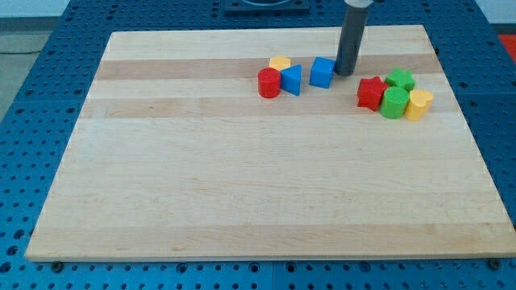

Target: Push the blue cube into the red star

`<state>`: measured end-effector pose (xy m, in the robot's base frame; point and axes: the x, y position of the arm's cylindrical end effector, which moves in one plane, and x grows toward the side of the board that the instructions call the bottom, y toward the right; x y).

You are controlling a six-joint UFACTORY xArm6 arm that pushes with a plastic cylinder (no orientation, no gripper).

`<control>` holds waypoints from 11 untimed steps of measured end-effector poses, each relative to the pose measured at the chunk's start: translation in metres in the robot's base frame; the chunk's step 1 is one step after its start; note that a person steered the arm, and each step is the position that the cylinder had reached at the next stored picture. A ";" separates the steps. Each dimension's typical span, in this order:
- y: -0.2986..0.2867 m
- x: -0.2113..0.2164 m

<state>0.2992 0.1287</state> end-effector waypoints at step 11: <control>-0.016 0.040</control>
